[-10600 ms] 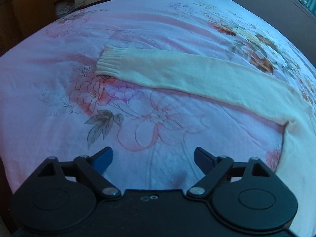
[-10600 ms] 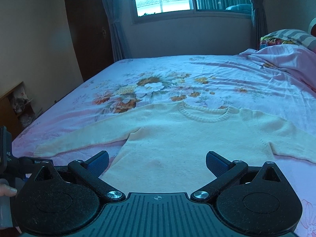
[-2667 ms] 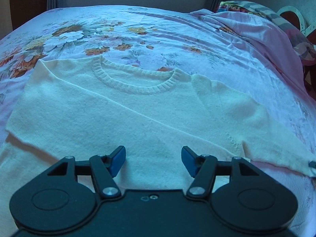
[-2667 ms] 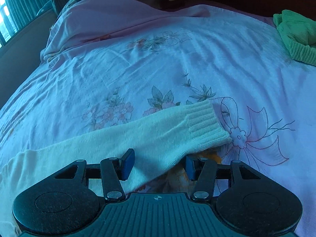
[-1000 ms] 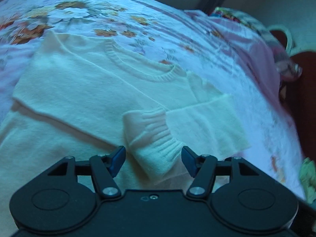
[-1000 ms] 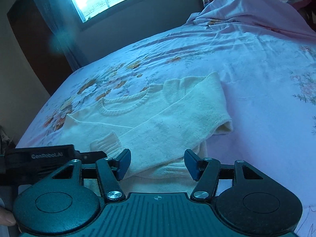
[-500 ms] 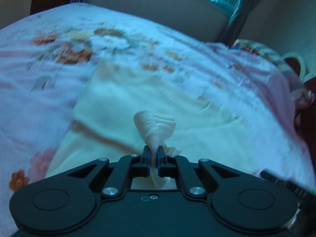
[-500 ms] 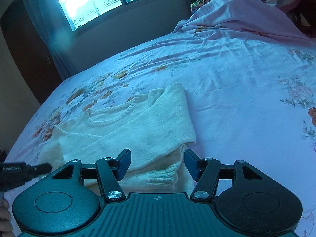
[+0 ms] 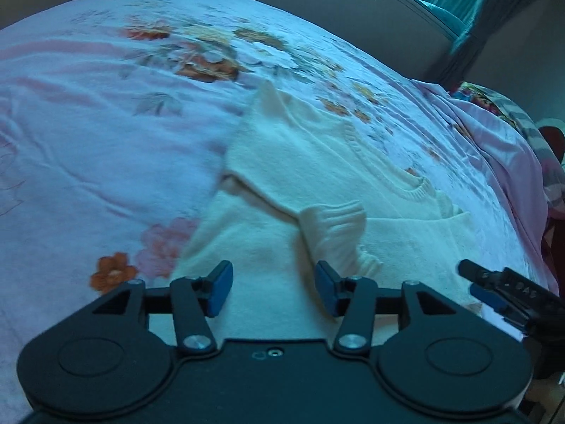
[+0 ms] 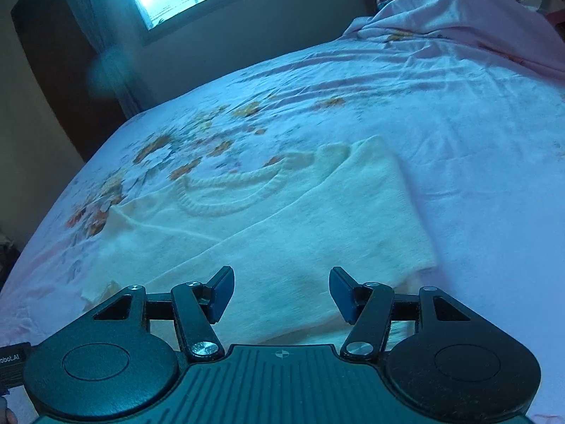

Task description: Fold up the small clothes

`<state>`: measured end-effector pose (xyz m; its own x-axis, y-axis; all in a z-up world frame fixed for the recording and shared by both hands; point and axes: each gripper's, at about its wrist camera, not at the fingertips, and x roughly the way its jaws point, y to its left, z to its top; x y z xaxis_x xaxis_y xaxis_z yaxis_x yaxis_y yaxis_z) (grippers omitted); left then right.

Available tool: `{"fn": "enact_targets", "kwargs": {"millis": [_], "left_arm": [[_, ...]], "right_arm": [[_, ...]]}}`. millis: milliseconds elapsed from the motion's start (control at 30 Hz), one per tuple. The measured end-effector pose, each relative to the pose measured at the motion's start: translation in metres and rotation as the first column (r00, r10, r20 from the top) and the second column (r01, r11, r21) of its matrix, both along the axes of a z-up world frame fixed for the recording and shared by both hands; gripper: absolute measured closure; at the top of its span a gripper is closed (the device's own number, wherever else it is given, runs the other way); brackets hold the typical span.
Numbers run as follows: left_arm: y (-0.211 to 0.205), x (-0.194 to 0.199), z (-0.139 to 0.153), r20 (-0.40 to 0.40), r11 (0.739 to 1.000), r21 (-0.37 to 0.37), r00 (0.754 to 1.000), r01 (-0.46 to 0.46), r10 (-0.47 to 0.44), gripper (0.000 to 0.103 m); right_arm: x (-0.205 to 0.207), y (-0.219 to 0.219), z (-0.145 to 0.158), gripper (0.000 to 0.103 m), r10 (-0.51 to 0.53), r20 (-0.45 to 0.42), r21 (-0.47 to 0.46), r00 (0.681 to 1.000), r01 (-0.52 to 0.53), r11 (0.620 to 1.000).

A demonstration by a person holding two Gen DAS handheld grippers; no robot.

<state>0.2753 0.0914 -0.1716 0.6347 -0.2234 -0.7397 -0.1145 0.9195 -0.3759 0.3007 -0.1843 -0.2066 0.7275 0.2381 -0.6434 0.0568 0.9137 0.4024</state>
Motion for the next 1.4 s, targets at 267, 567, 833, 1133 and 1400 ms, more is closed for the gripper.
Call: {"fn": "enact_targets", "kwargs": {"millis": [267,567,833,1133,1400], "left_arm": [[0.03,0.005,0.014,0.012,0.997,-0.012,0.997,-0.078,0.078,0.055],[0.053,0.006,0.012,-0.016,0.994,-0.057,0.995,-0.095,0.094,0.054],[0.018,0.014,-0.011,-0.06,0.993,-0.11,0.997,0.044,-0.05,0.063],[0.011,0.028,0.012,0.109,0.997,-0.08,0.994,0.0,0.009,0.098],[0.019,0.035,-0.026,0.01,1.0,0.006,1.0,0.021,-0.021,0.093]], "right_arm": [[0.013,0.099,-0.01,0.044,0.263,-0.003,0.181,0.965,-0.258,0.949],[0.001,0.128,0.005,0.043,0.363,0.083,0.289,0.928,-0.371,0.882],[-0.014,0.068,-0.001,0.044,0.2,0.029,0.227,0.979,-0.201,0.953],[-0.025,0.043,0.003,0.043,0.127,0.056,0.195,0.99,-0.136,0.971],[-0.018,0.041,-0.001,0.043,0.127,0.04,0.126,0.991,-0.131,0.983]]}}
